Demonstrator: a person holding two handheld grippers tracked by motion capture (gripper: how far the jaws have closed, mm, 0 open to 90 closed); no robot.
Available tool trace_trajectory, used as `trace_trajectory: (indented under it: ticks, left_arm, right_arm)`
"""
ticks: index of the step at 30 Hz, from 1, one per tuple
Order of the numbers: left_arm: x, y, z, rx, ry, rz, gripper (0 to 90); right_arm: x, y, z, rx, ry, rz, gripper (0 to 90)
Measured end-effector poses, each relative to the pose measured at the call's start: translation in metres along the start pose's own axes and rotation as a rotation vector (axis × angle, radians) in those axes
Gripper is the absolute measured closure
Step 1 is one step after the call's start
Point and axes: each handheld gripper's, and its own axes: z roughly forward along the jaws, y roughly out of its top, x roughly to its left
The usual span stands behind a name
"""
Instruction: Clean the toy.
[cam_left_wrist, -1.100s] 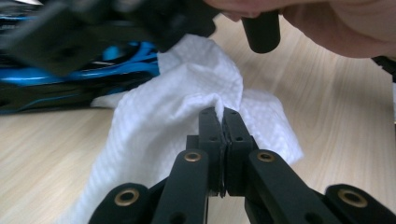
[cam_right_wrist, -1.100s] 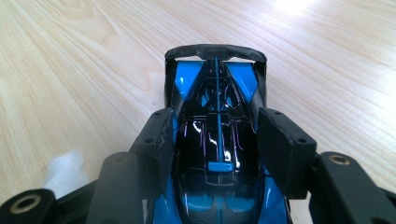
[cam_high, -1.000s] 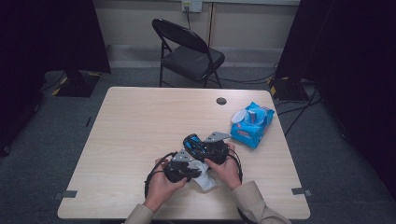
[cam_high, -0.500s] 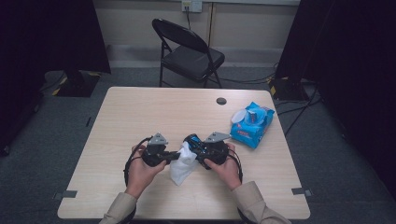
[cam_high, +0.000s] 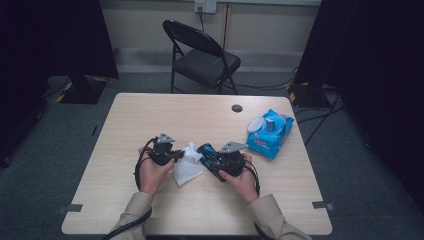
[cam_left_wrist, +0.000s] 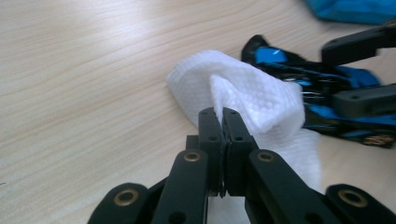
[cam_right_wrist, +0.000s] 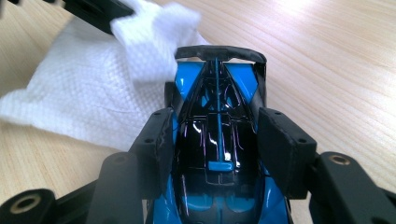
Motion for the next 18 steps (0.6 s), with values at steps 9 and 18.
trace_trajectory:
  ticks: [9, 18]
  left_arm:
    - [-0.018, -0.004, 0.033, 0.054, 0.005, 0.072, 84.2]
    - [-0.027, -0.004, 0.034, 0.059, -0.026, 0.058, 86.4]
  right_arm:
    - [0.0, -0.001, 0.0, -0.004, 0.001, 0.0, 46.8]
    - [0.0, -0.001, 0.0, -0.007, 0.0, 0.0, 46.8]
